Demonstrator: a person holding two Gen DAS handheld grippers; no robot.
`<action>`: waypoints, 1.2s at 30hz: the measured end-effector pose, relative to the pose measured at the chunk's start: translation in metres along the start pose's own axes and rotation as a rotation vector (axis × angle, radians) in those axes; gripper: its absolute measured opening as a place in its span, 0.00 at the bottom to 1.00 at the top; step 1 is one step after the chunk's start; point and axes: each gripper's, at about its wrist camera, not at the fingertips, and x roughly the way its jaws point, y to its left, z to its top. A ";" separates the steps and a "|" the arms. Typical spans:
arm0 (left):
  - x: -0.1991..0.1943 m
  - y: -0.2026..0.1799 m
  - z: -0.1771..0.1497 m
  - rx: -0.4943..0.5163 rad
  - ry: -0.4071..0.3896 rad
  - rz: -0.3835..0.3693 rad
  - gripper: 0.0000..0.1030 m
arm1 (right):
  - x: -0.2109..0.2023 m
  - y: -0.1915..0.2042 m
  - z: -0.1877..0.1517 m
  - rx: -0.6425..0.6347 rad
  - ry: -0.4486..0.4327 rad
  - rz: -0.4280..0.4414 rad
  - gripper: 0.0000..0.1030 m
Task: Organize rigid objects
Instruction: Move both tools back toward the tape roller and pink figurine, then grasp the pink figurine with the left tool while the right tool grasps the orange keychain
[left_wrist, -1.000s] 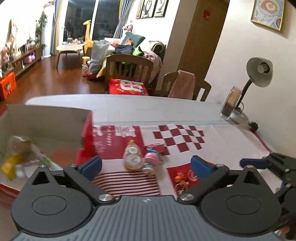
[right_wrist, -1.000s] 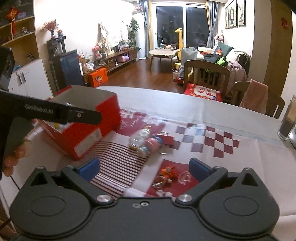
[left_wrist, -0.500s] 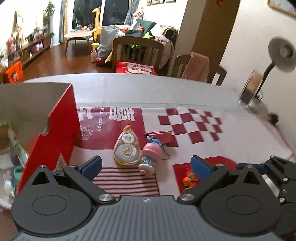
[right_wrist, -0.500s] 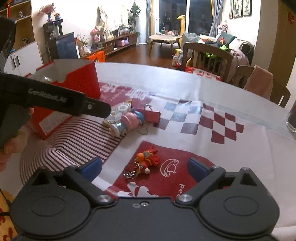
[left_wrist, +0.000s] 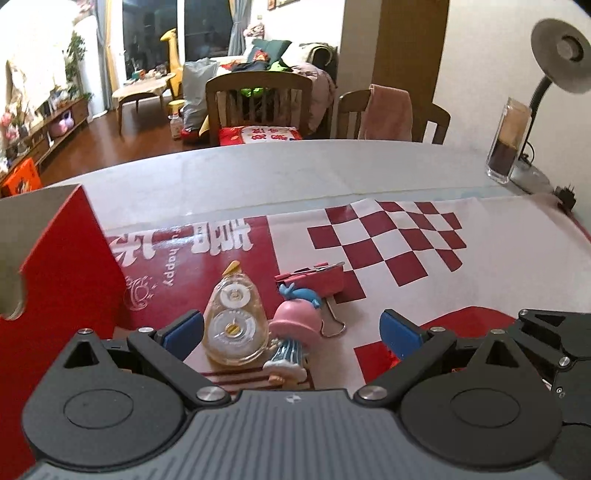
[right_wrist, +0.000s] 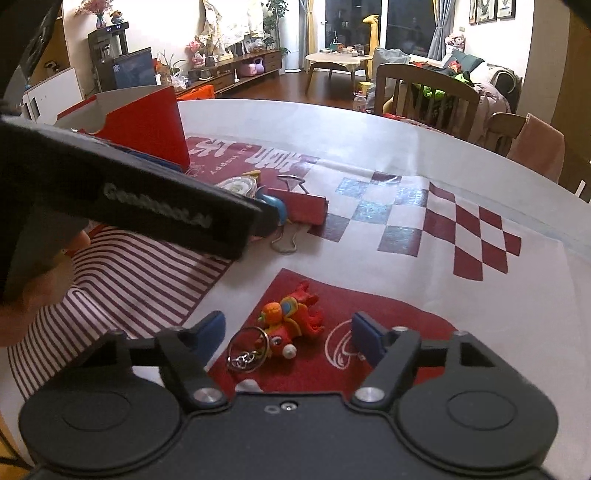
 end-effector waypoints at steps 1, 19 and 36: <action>0.003 -0.001 0.000 0.008 0.001 0.002 0.98 | 0.001 0.000 0.001 0.003 -0.001 0.004 0.69; 0.029 -0.020 0.000 0.137 0.037 0.027 0.50 | 0.003 0.002 -0.003 -0.024 -0.031 -0.022 0.42; 0.009 -0.018 -0.001 0.114 0.024 0.010 0.32 | -0.021 0.002 -0.002 0.009 -0.058 -0.046 0.36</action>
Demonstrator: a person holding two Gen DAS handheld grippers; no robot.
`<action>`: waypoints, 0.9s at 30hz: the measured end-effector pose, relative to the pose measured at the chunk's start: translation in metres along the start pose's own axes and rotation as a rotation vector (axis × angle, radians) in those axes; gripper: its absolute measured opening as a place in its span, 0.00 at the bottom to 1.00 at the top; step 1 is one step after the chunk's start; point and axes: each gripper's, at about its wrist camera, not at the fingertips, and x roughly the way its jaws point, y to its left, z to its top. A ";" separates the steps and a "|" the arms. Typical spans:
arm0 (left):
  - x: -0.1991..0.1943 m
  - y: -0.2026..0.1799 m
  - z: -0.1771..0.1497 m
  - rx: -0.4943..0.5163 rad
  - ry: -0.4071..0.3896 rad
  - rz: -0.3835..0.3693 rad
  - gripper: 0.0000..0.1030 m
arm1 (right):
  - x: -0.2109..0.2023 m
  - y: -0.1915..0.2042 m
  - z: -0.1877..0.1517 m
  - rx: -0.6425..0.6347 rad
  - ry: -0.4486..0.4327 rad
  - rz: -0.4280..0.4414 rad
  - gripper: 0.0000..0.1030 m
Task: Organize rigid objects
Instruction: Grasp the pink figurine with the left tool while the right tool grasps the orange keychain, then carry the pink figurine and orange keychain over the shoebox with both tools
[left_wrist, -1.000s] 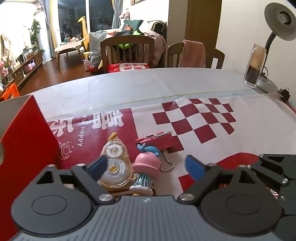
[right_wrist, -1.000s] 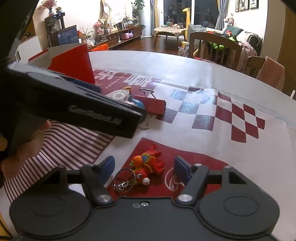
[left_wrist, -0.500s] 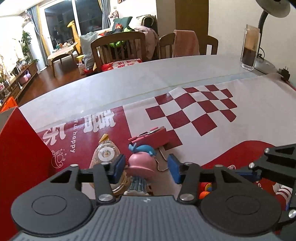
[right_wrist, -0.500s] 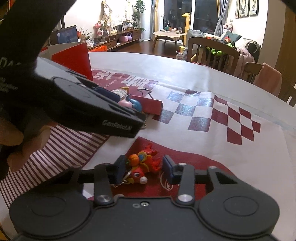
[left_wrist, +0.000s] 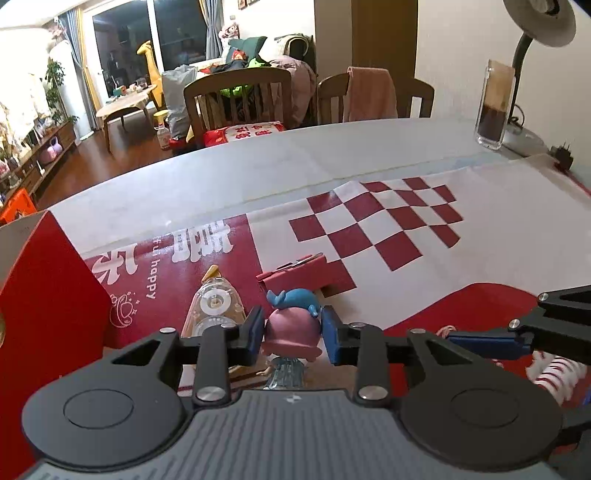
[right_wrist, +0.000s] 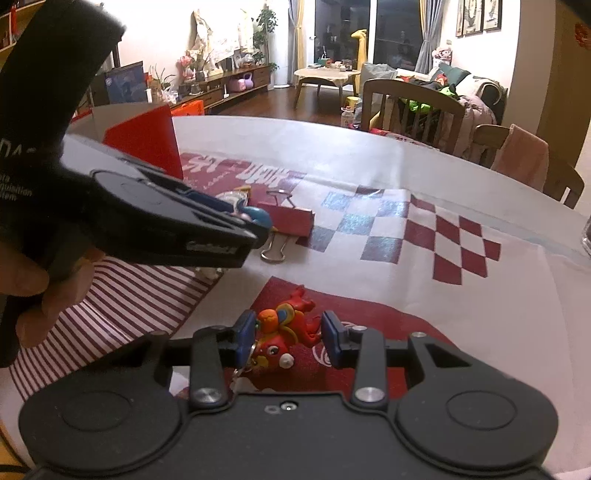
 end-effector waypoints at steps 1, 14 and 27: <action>-0.002 0.001 0.000 -0.004 -0.002 -0.005 0.32 | -0.004 0.000 0.001 0.004 -0.005 -0.003 0.36; -0.049 0.013 -0.008 -0.073 -0.059 -0.037 0.31 | -0.057 0.004 0.013 0.052 -0.074 -0.008 0.36; -0.119 0.054 0.001 -0.158 -0.086 -0.082 0.31 | -0.102 0.042 0.043 0.016 -0.108 -0.002 0.37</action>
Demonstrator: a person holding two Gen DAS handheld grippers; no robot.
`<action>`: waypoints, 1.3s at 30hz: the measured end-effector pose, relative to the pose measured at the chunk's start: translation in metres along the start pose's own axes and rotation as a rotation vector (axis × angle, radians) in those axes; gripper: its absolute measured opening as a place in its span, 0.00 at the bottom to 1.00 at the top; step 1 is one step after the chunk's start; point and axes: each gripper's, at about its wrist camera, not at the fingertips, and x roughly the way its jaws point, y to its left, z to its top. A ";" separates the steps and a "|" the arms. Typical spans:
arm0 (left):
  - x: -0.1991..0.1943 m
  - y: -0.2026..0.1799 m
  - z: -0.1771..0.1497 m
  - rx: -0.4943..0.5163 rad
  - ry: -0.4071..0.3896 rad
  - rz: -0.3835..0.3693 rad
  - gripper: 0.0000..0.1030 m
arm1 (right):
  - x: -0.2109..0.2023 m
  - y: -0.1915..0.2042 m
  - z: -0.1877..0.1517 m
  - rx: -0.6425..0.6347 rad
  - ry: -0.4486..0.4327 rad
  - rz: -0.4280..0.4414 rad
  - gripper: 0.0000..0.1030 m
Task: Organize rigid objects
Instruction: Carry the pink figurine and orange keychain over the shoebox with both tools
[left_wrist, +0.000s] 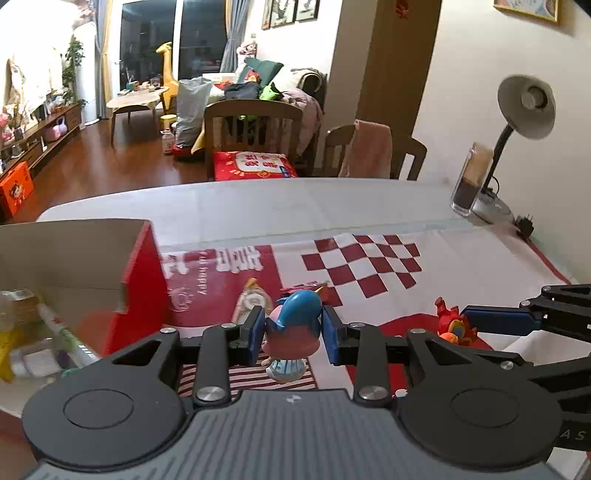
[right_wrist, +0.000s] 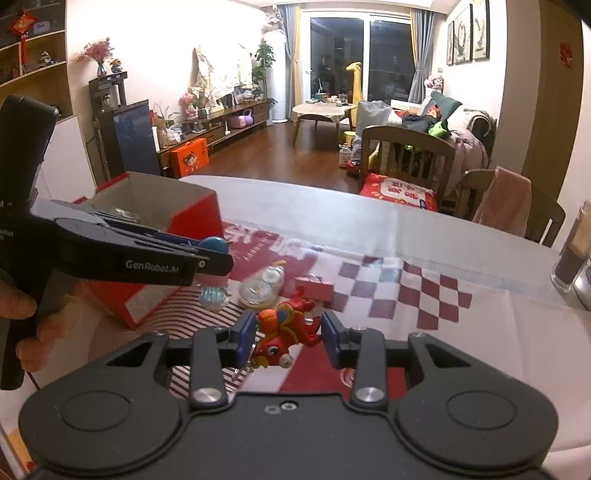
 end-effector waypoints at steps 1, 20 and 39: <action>-0.006 0.004 0.002 -0.003 -0.001 0.001 0.31 | -0.002 0.005 0.004 -0.003 -0.003 -0.001 0.37; -0.083 0.102 0.032 -0.018 -0.037 -0.003 0.31 | -0.003 0.089 0.065 -0.009 -0.029 0.016 0.37; -0.111 0.221 0.034 -0.034 -0.029 0.055 0.31 | 0.050 0.181 0.106 -0.063 -0.030 0.054 0.37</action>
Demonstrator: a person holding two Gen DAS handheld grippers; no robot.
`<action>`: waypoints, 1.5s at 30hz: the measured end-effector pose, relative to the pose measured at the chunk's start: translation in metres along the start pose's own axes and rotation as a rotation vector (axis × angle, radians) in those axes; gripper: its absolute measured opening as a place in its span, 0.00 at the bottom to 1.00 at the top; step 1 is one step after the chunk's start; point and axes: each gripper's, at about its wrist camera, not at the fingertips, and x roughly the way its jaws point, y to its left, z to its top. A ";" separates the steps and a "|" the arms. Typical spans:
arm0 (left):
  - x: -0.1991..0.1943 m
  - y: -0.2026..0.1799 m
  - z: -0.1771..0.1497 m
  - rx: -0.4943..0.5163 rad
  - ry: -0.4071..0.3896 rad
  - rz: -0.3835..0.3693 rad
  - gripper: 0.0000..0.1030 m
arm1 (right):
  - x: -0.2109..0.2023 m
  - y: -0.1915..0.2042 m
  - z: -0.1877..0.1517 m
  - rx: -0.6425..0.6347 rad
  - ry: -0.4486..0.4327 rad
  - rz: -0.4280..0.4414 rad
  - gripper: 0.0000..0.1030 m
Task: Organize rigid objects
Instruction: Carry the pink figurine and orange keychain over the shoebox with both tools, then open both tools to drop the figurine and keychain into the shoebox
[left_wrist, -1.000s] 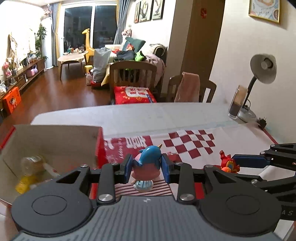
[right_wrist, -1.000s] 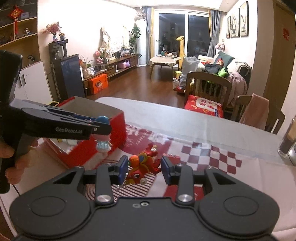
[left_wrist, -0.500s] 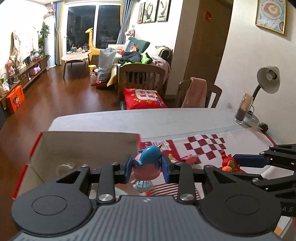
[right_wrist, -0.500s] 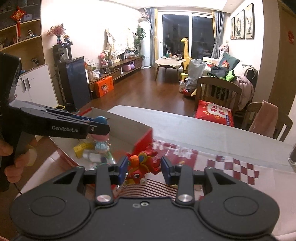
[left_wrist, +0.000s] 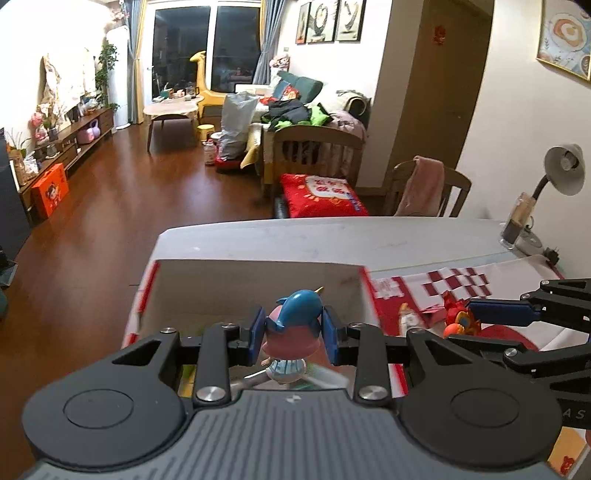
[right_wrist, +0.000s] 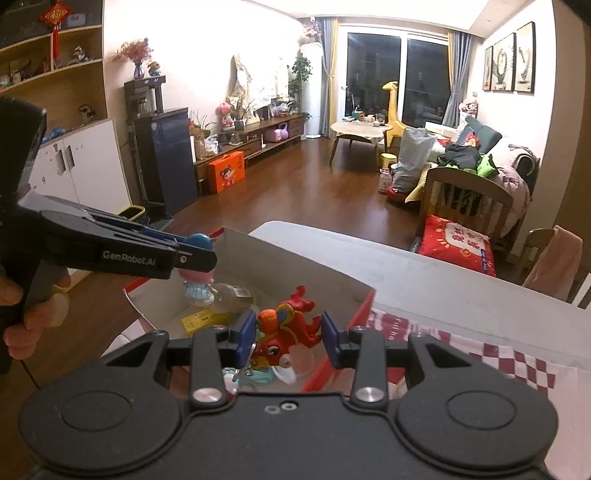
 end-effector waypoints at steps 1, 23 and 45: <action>0.001 0.006 0.000 -0.002 0.004 0.006 0.31 | 0.005 0.003 0.001 -0.001 0.005 -0.001 0.37; 0.085 0.081 -0.022 0.035 0.187 0.154 0.31 | 0.114 0.029 -0.003 -0.012 0.182 -0.018 0.37; 0.128 0.065 -0.035 0.174 0.265 0.214 0.31 | 0.163 0.038 -0.027 -0.024 0.307 -0.064 0.37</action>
